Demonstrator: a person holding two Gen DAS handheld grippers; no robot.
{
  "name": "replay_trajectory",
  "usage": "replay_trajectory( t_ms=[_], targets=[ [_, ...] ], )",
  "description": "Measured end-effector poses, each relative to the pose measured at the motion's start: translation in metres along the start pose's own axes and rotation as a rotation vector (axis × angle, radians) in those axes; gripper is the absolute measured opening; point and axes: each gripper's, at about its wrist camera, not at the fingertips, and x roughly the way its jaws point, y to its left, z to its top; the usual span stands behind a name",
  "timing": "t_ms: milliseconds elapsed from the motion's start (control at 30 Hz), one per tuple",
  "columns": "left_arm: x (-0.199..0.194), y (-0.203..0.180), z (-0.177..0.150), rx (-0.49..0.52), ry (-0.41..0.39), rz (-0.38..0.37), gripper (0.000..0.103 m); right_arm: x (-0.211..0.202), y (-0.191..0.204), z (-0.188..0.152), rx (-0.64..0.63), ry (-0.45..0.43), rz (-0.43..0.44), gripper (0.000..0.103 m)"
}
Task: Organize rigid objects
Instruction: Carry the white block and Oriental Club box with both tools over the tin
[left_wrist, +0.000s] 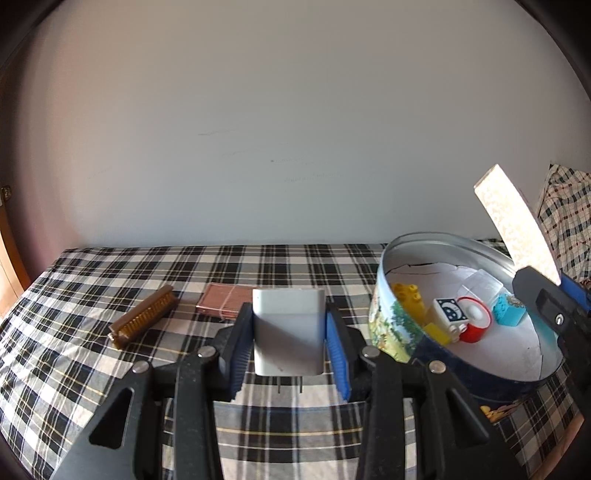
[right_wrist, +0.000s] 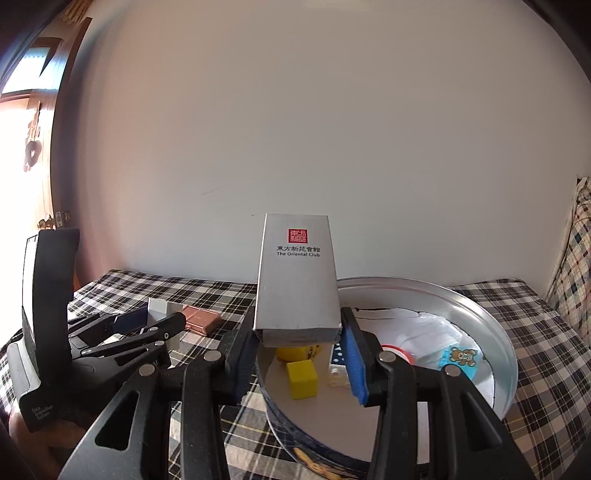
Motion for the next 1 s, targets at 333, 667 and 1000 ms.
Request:
replay_trajectory(
  t_ms=[333,667,1000],
  targets=[
    [-0.001,-0.039,0.004,0.029,-0.016,-0.067,0.037,-0.005,-0.023,0.0,0.026,-0.006,-0.037,0.045],
    [-0.005,-0.077,0.003,0.115,-0.039,-0.116,0.037,-0.012,-0.05,0.003,0.081,-0.01,-0.096,0.045],
    [0.004,-0.087,0.013,0.113,-0.044,-0.109,0.037,-0.015,-0.062,0.004,0.088,-0.012,-0.132,0.045]
  ],
)
